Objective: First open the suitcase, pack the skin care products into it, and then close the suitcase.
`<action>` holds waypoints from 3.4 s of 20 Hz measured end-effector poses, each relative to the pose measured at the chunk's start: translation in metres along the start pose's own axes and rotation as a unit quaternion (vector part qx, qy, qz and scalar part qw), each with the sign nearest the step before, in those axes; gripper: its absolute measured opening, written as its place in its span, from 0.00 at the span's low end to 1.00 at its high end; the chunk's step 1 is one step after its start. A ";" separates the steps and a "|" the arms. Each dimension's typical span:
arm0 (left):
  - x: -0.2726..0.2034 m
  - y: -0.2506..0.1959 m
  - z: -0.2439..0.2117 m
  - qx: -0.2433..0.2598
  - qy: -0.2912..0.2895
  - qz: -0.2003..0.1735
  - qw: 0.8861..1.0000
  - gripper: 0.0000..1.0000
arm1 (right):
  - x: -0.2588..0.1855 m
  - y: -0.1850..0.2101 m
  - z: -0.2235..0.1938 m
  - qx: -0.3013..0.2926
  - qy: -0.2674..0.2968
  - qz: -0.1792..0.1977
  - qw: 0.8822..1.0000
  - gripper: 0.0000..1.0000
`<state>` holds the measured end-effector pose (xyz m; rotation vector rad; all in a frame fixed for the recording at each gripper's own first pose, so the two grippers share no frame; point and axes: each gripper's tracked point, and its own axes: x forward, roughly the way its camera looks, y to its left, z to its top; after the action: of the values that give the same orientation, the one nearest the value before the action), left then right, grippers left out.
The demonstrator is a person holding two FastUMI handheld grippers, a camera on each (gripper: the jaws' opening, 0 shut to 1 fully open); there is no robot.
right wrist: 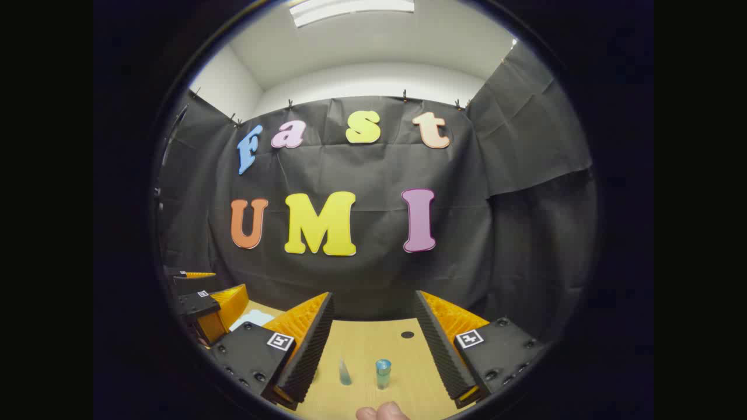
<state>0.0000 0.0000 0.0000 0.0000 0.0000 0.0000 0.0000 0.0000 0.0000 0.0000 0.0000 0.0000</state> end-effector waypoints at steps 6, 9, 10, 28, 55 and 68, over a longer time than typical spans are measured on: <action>0.007 0.006 0.002 0.002 -0.002 0.009 1.000 0.98 | 0.012 0.006 0.000 0.005 0.001 0.010 1.000 0.82; 0.010 0.008 0.002 0.003 -0.004 0.011 1.000 0.98 | 0.017 0.004 -0.002 0.006 0.001 0.006 1.000 0.82; 0.011 0.009 0.001 0.003 -0.004 0.011 1.000 0.98 | 0.020 0.005 0.000 0.007 -0.001 0.006 1.000 0.82; 0.040 0.006 -0.054 0.141 0.049 -0.060 0.987 0.99 | 0.022 -0.022 -0.018 -0.017 0.017 -0.016 1.000 0.82; 0.112 0.004 -0.315 0.531 0.351 -0.174 0.751 0.67 | -0.020 -0.172 -0.054 -0.048 0.078 -0.183 0.979 0.82; 0.121 0.012 -0.260 0.500 0.298 -0.148 0.800 0.09 | -0.021 -0.142 -0.058 -0.034 0.082 -0.164 0.982 0.82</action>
<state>0.1206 0.0121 -0.2598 1.0720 0.6402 -0.3179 -0.0211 -0.1421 -0.0576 -0.0693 0.1653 -0.3309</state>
